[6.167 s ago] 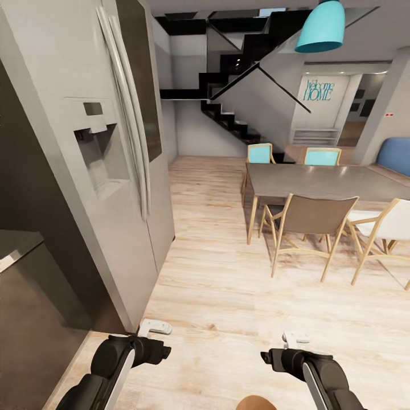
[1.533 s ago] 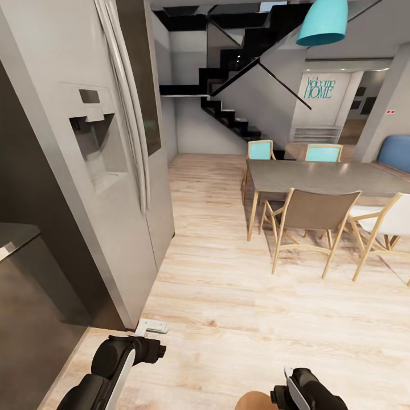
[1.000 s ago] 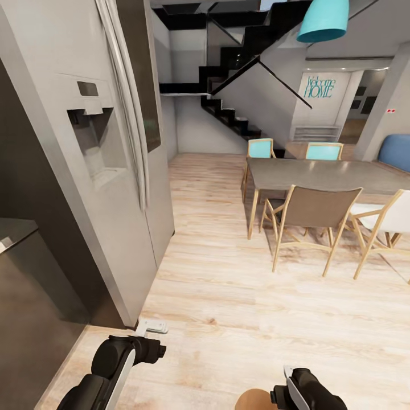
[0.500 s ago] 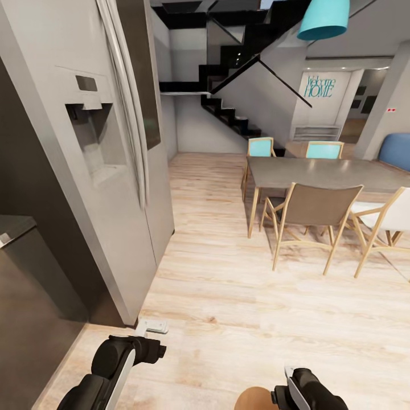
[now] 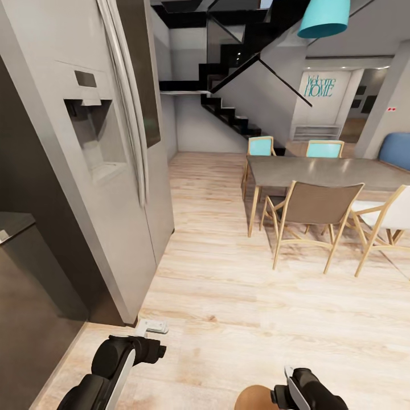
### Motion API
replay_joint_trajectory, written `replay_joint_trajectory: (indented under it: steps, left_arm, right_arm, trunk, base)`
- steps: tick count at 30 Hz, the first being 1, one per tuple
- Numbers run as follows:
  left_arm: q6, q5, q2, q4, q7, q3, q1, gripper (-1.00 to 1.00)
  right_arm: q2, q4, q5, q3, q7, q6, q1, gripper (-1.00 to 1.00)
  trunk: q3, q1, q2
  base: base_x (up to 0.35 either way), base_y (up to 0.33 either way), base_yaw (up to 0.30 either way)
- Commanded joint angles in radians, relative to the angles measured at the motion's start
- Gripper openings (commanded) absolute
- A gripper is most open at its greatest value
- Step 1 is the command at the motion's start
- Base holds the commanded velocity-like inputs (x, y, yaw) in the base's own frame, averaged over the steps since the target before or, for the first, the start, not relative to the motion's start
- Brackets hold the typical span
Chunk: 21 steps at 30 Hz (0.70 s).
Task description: Put the three can of soda from the living room inside the tash can in the kitchen.
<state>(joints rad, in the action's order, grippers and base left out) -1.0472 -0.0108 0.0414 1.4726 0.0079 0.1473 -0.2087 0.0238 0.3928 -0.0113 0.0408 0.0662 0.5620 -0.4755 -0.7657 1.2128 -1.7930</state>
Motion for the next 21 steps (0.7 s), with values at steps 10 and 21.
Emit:
replay_joint_trajectory:
  steps: [10, 21]
  left_arm:
    - [0.000, 0.000, 0.000, 0.000, 0.000, 0.000, 0.000, 1.00]
    - [0.000, 0.000, 0.000, 0.000, 0.000, 0.000, 0.000, 1.00]
  right_arm:
    - [-0.003, 0.002, -0.008, 0.000, -0.009, -0.005, 0.000, 1.00]
    - [0.002, 0.001, -0.009, 0.007, -0.012, -0.008, 0.000, 1.00]
  trunk:
    - [-0.008, 0.000, 0.000]
    - [-0.028, 0.012, -0.021]
  base:
    - [0.000, 0.000, 0.000]
    - [0.000, 0.000, 0.000]
